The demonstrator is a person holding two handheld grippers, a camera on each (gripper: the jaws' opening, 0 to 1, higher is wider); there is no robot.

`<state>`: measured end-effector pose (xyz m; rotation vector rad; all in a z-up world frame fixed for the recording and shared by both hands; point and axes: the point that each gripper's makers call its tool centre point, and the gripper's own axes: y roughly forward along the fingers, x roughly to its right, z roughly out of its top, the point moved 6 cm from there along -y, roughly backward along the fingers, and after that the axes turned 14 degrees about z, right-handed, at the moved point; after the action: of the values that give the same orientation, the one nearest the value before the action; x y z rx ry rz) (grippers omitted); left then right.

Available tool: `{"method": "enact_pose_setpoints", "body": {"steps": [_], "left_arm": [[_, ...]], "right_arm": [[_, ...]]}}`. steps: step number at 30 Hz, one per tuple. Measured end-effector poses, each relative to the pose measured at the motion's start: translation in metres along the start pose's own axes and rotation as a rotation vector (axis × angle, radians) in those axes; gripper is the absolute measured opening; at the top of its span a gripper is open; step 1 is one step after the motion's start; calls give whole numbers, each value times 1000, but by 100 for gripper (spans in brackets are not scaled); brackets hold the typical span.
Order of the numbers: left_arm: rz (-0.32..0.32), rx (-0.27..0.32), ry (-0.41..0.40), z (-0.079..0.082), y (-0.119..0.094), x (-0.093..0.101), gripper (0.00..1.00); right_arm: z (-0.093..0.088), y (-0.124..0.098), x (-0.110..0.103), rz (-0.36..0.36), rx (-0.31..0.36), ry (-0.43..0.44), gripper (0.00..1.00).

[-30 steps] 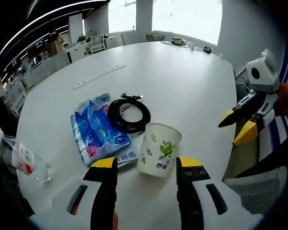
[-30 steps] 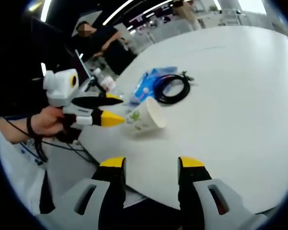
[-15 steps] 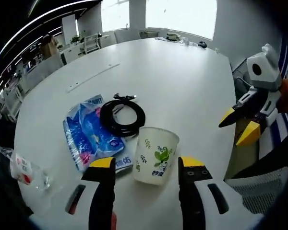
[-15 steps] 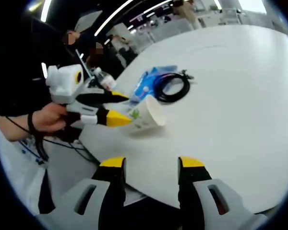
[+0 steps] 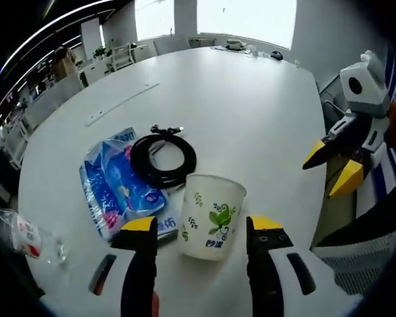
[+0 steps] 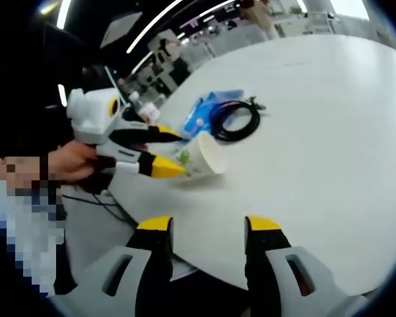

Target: Arrange the tabletop items into an orderly group along one side of the table until the central work area is clear of visible clutter.

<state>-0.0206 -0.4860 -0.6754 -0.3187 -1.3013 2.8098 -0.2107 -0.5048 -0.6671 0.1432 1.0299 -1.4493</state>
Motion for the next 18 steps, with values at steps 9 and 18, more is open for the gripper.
{"method": "enact_pose_setpoints", "body": {"steps": [9, 18], "left_arm": [[-7, -6, 21, 0, 4, 5, 55], [-8, -22, 62, -2, 11, 10, 54]], "right_arm": [[0, 1, -1, 8, -9, -3, 42], [1, 1, -1, 8, -16, -6, 42]]}}
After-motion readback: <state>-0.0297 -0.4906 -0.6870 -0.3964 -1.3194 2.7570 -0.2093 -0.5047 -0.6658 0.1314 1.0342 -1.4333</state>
